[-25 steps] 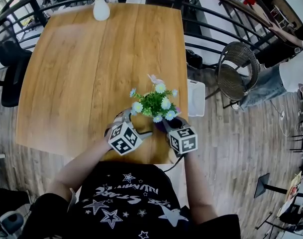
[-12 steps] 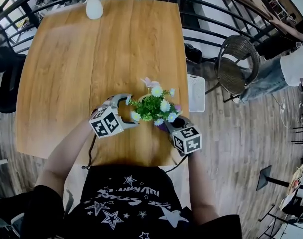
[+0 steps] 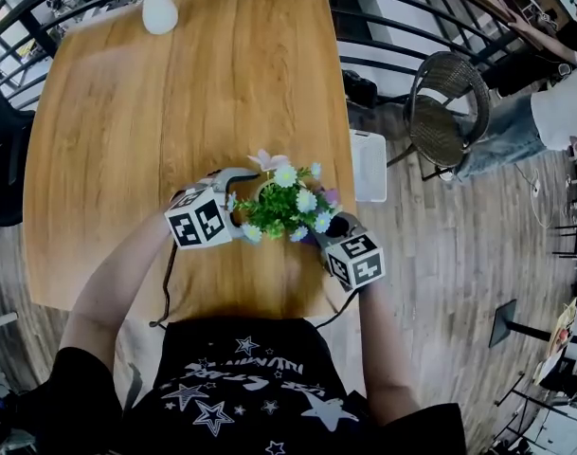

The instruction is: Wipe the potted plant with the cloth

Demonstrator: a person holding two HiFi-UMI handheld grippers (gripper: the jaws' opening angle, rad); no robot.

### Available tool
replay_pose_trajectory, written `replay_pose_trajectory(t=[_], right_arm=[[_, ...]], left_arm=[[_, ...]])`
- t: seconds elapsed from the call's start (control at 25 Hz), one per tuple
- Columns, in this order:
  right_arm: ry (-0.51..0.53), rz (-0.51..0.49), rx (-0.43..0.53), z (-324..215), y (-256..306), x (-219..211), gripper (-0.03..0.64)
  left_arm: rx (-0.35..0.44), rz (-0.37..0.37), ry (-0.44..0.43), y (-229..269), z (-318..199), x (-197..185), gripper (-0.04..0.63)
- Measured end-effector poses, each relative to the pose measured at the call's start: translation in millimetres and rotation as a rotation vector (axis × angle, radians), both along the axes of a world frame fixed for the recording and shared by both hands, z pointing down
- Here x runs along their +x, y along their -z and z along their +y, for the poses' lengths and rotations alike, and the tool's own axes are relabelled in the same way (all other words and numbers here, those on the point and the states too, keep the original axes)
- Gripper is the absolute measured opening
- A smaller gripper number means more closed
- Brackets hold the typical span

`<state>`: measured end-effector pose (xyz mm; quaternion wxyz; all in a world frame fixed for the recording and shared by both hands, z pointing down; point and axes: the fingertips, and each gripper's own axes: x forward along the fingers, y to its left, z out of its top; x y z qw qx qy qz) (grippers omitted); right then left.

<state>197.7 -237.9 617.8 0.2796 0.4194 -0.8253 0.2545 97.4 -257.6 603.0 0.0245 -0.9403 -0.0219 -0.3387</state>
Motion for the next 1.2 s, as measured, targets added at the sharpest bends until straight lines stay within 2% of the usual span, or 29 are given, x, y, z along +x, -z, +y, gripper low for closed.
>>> replay_pose_trajectory(t=[0.04, 0.08, 0.12, 0.48, 0.72, 0.88, 1.08, 1.2], right_arm=[[0.001, 0.003, 0.002, -2, -1, -1, 0.083], [0.002, 0.009, 0.005, -4, -1, -3, 0.083], [0.002, 0.016, 0.007, -6, -2, -4, 0.083], [0.016, 0.063, 0.045, -17, -1, -13, 0.081], [0.055, 0.051, 0.052, -12, 2, -21, 0.081], [0.069, 0.038, 0.055, -4, 2, -31, 0.081], [0.099, 0.030, 0.056, 0, 5, -48, 0.081], [0.114, 0.030, 0.059, 4, 3, -54, 0.081]], left_arm=[[-0.001, -0.006, -0.006, 0, 1, -1, 0.479], [0.001, -0.012, -0.007, -1, 1, -3, 0.398], [0.003, -0.016, -0.005, -2, 1, -5, 0.371], [0.003, -0.004, 0.094, -3, -6, -8, 0.370], [0.002, -0.003, 0.193, -3, -11, -6, 0.370], [0.000, 0.001, 0.291, -4, -11, -2, 0.370], [-0.002, 0.004, 0.471, -3, -15, 1, 0.370], [-0.001, 0.000, 0.538, -6, -16, 0, 0.370]])
